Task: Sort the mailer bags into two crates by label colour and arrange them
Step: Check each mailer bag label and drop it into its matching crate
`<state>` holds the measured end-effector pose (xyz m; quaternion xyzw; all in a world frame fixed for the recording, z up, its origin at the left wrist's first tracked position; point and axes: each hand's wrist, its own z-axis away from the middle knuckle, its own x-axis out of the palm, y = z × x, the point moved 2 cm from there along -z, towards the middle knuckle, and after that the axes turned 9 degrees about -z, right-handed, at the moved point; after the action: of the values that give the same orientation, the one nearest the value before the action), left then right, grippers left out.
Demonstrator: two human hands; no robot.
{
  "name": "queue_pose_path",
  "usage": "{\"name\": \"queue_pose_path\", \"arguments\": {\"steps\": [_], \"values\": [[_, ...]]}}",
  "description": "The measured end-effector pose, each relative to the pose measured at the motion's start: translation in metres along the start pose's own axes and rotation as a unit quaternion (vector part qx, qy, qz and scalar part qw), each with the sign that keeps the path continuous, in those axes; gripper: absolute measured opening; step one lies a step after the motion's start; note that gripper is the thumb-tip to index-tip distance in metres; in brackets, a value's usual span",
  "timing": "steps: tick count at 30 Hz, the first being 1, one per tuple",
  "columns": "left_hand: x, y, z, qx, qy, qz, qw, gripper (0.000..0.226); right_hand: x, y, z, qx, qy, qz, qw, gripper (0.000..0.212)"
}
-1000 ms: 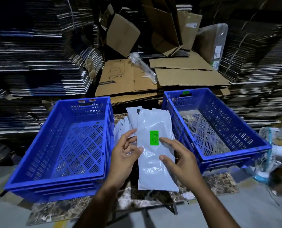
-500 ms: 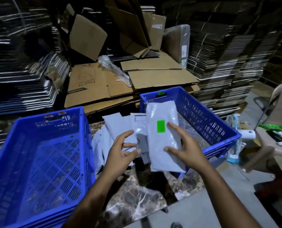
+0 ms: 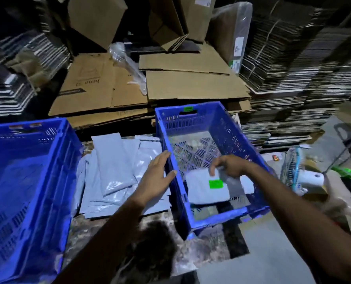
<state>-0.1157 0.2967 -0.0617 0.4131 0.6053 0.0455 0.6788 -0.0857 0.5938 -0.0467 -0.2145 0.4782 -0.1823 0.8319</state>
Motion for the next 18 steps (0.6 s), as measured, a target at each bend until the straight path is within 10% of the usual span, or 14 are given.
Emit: {"name": "queue_pose_path", "arguments": {"steps": [4,13,18], "values": [[0.016,0.0,0.001,0.008,-0.008,0.005,1.0,0.069,0.049,0.043,-0.035,0.043,-0.199,0.049,0.978,0.036],[0.012,-0.004,0.006,0.023,0.001,-0.045,0.999,0.077,0.062,0.03,-0.041,0.073,-0.23,0.153,0.958,0.046],[-0.026,-0.02,0.033,0.02,0.023,-0.05,0.998,0.063,0.021,-0.049,-0.021,0.037,0.153,0.121,0.98,0.032]]}}
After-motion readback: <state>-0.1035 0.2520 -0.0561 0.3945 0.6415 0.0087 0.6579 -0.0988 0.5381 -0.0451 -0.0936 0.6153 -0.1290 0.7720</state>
